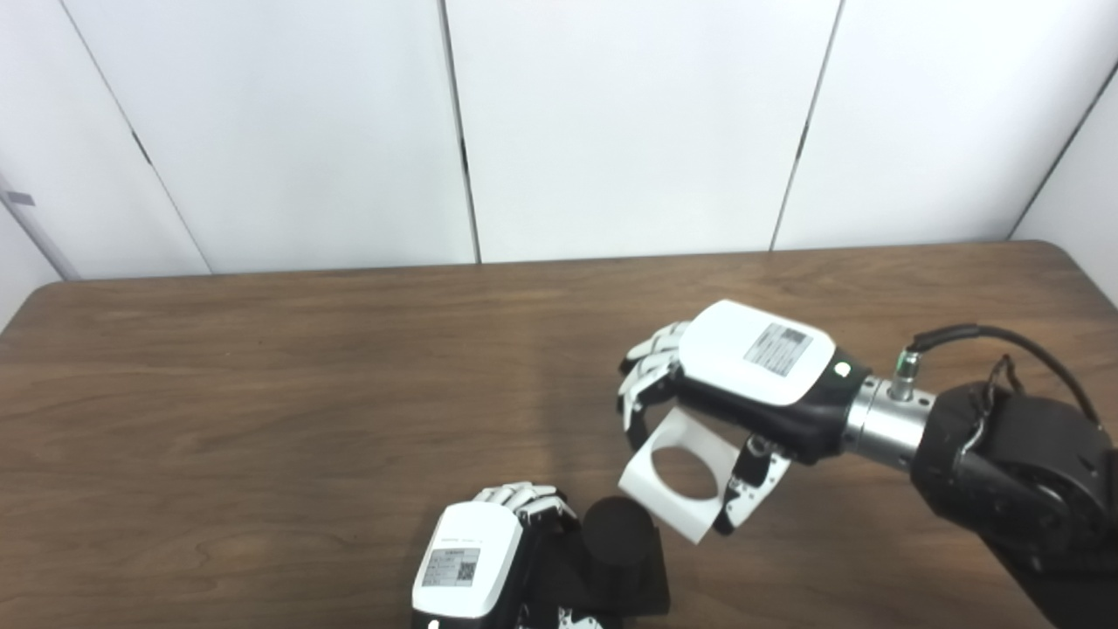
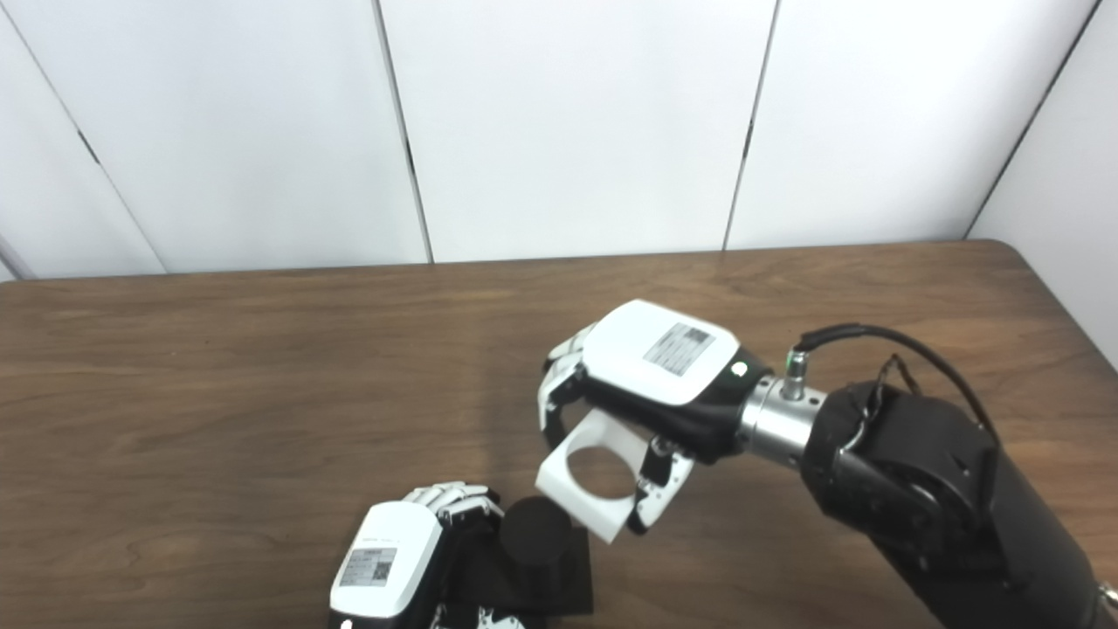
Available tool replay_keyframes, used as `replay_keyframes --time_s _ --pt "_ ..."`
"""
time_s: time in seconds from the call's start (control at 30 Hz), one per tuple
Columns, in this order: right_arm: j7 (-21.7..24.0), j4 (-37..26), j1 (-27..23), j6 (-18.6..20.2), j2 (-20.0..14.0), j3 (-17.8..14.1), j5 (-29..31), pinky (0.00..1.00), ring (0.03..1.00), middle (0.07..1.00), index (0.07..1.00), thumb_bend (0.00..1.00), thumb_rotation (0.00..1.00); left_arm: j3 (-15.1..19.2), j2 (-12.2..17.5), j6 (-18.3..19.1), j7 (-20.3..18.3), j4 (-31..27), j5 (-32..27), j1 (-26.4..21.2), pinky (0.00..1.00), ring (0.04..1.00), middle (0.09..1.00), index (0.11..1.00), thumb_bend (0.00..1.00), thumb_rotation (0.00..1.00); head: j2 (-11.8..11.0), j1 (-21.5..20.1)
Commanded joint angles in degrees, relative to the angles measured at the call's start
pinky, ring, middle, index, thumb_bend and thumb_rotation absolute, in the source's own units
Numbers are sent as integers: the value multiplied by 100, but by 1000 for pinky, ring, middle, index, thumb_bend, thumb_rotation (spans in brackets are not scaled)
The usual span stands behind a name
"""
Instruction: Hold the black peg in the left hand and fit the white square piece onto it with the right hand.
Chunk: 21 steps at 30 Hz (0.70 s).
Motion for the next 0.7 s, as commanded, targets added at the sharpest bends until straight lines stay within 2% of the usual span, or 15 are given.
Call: replay_keyframes --time_s 0.0,0.2,0.67 --pt "49 -224 -107 66 67 -54 50 826 831 714 483 522 129 -111 -60 102 -424 233 -28 100 754 790 753 489 505 54 3 0" --pt "184 -345 12 -37 262 -38 119 827 826 710 483 521 127 -110 -78 121 -451 226 -49 88 753 789 753 489 506 54 31 18" --pt "104 -58 173 -333 384 16 -3 842 838 710 483 521 127 -143 -100 141 -490 185 -3 98 753 788 752 489 505 55 63 55"
